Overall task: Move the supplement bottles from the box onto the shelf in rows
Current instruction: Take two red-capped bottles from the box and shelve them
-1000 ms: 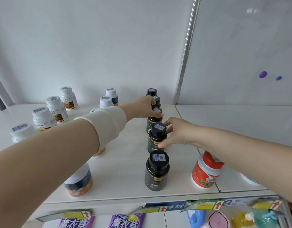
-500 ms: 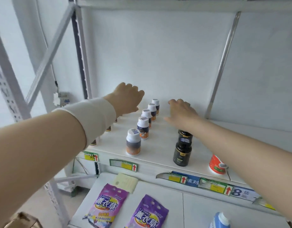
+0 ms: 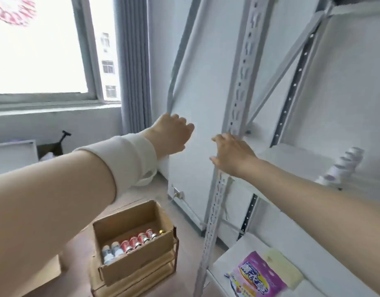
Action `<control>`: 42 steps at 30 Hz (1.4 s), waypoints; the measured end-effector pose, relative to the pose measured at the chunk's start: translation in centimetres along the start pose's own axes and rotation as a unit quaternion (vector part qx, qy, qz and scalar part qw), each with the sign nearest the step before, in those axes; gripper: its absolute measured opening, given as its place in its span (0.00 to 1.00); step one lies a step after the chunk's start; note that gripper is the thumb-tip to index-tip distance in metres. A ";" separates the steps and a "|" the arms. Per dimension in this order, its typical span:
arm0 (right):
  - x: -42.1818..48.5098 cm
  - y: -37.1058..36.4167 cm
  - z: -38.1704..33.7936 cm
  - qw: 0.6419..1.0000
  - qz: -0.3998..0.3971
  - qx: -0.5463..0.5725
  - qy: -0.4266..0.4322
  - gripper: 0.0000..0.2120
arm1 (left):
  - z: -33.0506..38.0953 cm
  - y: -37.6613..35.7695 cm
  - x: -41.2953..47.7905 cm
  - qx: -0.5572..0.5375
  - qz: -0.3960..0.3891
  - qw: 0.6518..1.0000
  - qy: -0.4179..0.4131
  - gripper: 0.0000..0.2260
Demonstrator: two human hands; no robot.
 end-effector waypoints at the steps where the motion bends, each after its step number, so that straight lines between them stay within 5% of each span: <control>1: 1.9 -1.6 -3.2 1.000 -0.006 0.001 0.024 0.25 | -2.7 -2.9 -1.4 -0.008 -0.020 1.000 0.021 0.19; 10: 10.0 -21.0 -21.5 0.975 -0.169 -0.022 0.140 0.26 | -15.2 -29.0 -10.9 -0.098 -0.226 0.955 0.167 0.17; 18: 18.6 -38.4 -22.2 0.948 -0.276 -0.032 0.152 0.24 | -9.4 -49.2 -7.1 -0.199 -0.317 0.918 0.130 0.16; 27: 22.7 -61.5 -19.8 0.877 -0.461 -0.036 0.129 0.23 | 1.2 -70.7 -7.2 -0.377 -0.471 0.774 0.192 0.20; 32: 24.9 -72.9 -21.0 0.860 -0.505 0.024 0.071 0.22 | 6.2 -80.1 -6.9 -0.455 -0.488 0.707 0.235 0.21; 37: 26.0 -82.9 -20.8 0.846 -0.530 0.053 -0.002 0.23 | 9.0 -88.5 -3.6 -0.522 -0.427 0.676 0.298 0.24; 42: 25.5 -87.4 -19.4 0.826 -0.549 0.086 -0.100 0.27 | 11.7 -93.6 -1.6 -0.554 -0.447 0.643 0.282 0.22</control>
Point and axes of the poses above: each hand's wrist, its own x-axis towards the middle knuckle, its own y-axis out of the back of the hand, z = x × y, the point moved 8 cm from there along x, towards the middle knuckle, and after that the axes turned 3 degrees about -y, right-handed, at the moved point
